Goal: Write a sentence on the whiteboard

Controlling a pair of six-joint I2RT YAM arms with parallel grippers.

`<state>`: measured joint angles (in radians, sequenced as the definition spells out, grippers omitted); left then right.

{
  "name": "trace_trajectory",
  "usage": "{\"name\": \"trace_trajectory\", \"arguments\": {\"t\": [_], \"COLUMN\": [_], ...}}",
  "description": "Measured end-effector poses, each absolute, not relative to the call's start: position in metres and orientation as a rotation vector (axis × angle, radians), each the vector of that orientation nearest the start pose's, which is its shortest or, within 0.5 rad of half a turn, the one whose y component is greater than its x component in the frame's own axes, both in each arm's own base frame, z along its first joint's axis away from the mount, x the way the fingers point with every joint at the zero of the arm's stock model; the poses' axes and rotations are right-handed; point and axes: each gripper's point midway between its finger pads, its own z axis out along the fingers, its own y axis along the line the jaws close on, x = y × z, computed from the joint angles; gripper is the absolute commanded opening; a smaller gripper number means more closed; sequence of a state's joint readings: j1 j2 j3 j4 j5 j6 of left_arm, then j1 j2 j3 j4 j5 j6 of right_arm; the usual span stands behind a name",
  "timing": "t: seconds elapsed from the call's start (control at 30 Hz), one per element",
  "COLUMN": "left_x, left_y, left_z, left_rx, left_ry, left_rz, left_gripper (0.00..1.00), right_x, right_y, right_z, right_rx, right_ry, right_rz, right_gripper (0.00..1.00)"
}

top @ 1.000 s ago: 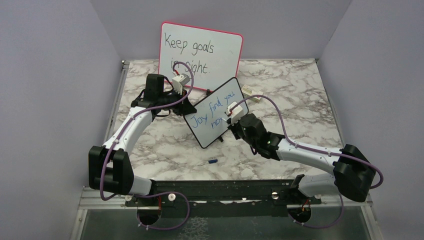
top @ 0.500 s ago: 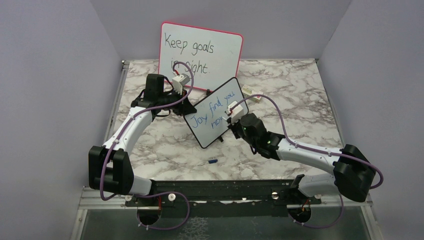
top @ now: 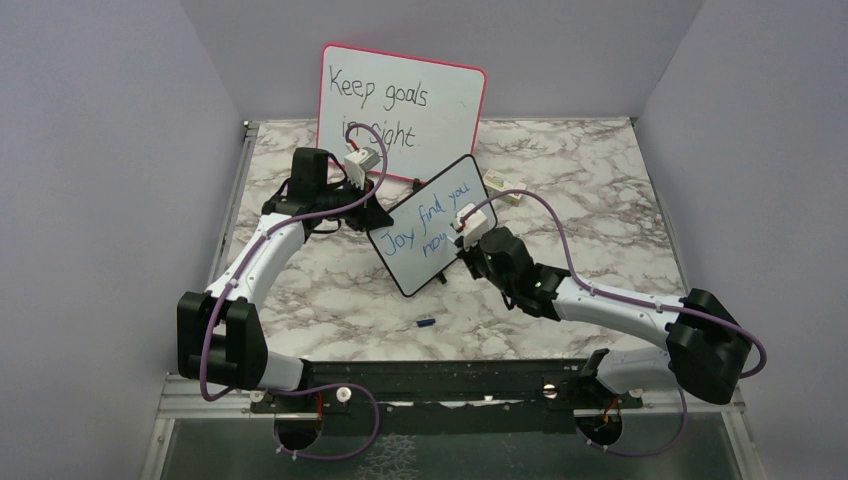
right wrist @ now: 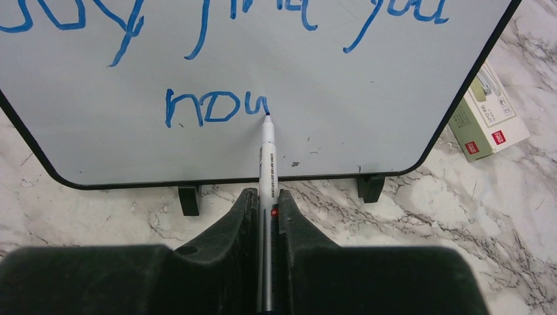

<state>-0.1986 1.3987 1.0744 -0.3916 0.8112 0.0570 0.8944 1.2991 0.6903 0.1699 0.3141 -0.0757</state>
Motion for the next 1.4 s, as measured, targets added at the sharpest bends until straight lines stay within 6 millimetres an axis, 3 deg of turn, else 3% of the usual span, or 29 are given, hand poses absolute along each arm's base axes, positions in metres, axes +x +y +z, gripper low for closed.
{"name": "trace_trajectory", "arguments": {"t": [0.63, 1.17, 1.4], "left_x": [0.316, 0.316, 0.315], "left_y": [-0.192, -0.192, -0.192], "left_z": [0.192, 0.192, 0.192], "left_rx": [0.695, 0.695, 0.695], "left_ry": [2.090, 2.090, 2.090], "left_rz": [-0.995, -0.995, -0.995], "left_gripper": [0.00, 0.00, 0.00], "right_x": [0.290, 0.296, 0.290], "right_y": [0.254, 0.261, 0.252], "right_z": [0.133, 0.151, 0.163], "right_rx": [-0.725, -0.704, -0.661], "right_ry": [1.868, 1.826, 1.805], "right_rz": [0.182, 0.200, 0.225], "right_gripper": [0.00, 0.00, 0.01]}}
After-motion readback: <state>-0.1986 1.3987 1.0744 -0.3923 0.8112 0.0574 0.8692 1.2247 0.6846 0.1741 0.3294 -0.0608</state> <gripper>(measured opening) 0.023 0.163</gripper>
